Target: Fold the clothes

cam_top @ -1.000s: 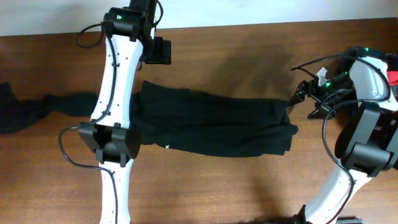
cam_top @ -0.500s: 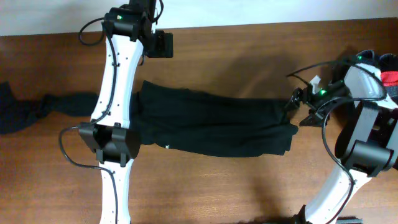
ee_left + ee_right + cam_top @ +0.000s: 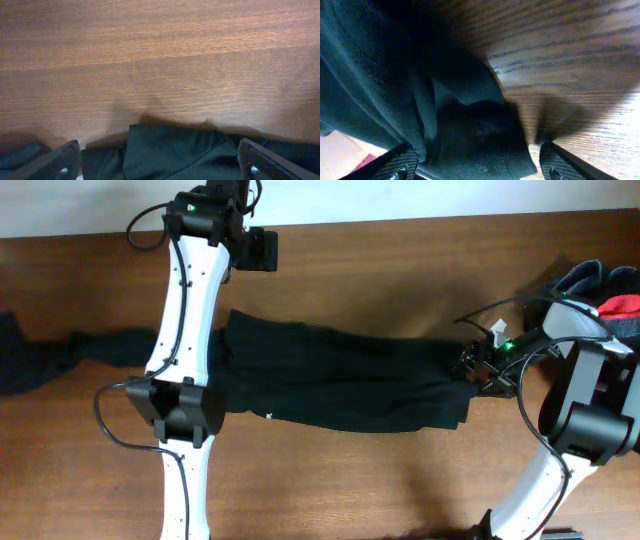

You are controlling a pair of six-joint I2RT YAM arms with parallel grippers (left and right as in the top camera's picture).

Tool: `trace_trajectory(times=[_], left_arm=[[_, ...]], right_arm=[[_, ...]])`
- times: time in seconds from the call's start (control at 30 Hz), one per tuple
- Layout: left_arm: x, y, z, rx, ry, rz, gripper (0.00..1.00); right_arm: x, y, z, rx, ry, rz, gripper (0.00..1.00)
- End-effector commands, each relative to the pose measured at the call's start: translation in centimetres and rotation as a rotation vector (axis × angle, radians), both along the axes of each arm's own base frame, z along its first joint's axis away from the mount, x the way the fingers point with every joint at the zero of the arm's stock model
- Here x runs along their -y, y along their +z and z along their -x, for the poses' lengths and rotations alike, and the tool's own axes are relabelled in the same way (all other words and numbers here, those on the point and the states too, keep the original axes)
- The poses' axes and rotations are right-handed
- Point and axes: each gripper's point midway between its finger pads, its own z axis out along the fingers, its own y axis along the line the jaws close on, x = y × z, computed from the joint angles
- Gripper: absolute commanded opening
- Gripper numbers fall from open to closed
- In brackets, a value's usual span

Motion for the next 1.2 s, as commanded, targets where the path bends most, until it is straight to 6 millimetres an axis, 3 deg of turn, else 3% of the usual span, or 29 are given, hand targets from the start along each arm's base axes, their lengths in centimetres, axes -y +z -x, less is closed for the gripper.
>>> trace_trajectory(times=[0.0,0.27,0.33,0.37,0.47,0.67,0.83,1.03,1.17], left_arm=[[-0.1,0.2,-0.2,0.007,-0.017,0.002,0.99],[-0.1,0.1,0.1,-0.005,-0.017,-0.001,0.99],[-0.2,0.0,0.2,-0.010,-0.017,-0.002,0.99],[-0.2,0.0,0.3,-0.013,-0.017,-0.003,0.99],[-0.2,-0.1,0.4,-0.020,-0.017,-0.004,0.99],[-0.2,-0.1,0.4,-0.020,-0.017,-0.004,0.99],[-0.2,-0.1,0.4,-0.020,-0.017,-0.004,0.99],[-0.2,-0.1,0.4,-0.020,-0.017,-0.004,0.99],[-0.2,-0.1,0.4,-0.019,-0.017,-0.004,0.99]], right_arm=[[-1.2,-1.1,0.0,0.019,0.049,0.007,0.83],[-4.7,-2.1,-2.3,0.098,0.113,0.037,0.79],[-5.3,-2.2,-2.5,0.109,0.134,0.046,0.57],[-5.5,-2.2,-2.6,0.115,0.140,0.047,0.35],[-5.4,-2.3,-2.7,0.106,0.121,0.059,0.06],[-3.8,-2.2,-2.9,0.108,0.080,0.065,0.04],[-0.2,-1.0,-4.0,0.131,-0.002,0.088,0.04],[4.4,2.3,-6.3,0.206,-0.078,0.119,0.04],[5.5,4.8,-7.5,0.257,-0.061,0.136,0.04]])
